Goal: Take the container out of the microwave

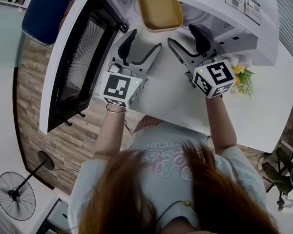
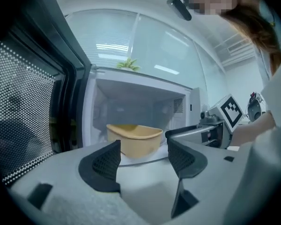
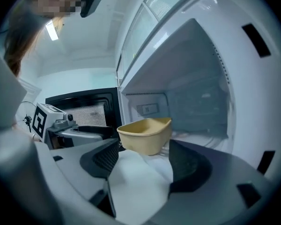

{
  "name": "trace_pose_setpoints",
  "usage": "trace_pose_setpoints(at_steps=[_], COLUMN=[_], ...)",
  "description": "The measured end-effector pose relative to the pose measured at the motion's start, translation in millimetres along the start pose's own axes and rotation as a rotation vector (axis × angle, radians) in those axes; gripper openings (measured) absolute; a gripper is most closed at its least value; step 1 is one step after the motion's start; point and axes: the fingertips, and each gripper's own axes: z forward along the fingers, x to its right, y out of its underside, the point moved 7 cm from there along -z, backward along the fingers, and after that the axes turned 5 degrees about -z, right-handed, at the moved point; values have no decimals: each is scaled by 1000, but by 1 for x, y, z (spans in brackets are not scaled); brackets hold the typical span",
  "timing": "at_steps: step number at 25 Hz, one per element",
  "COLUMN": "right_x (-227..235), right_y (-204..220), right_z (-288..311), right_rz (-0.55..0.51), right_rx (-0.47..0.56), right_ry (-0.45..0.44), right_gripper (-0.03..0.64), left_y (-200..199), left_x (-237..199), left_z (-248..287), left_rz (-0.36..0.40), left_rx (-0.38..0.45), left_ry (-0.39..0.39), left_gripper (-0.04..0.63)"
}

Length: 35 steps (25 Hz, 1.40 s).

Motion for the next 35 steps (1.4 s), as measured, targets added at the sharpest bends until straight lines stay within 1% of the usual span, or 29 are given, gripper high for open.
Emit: trace_pose_setpoints(at_steps=[5, 11, 14, 17, 21, 25, 30, 33, 35], right_x=[2, 6, 3, 1, 0, -2, -2, -3, -3], right_y=[1, 1, 1, 2, 1, 1, 1, 1, 0], right_z=[7, 14, 18, 22, 24, 27, 29, 31, 32], right_rz=[-40, -42, -60, -84, -82, -87, -84, -85, -82], right_rx=[-14, -12, -21, -35, -35, -31, -26, -26, -23], right_ry=[8, 12, 4, 12, 13, 15, 25, 27, 34], right_gripper=[324, 322, 322, 300, 275, 232, 216, 210, 207], left_y=[4, 9, 9, 8, 7, 8, 10, 10, 10], left_x=[-4, -7, -10, -12, -14, -17, -19, -19, -20], left_z=[11, 21, 25, 27, 30, 34, 37, 38, 39], left_rz=[2, 2, 1, 0, -1, -3, -5, -2, -5], left_rx=[-14, -33, -30, -26, -23, -21, -22, -19, -15], left_ry=[-8, -10, -11, -12, -9, -13, -20, -29, -38], left_gripper=[307, 307, 307, 307, 307, 307, 304, 269, 265])
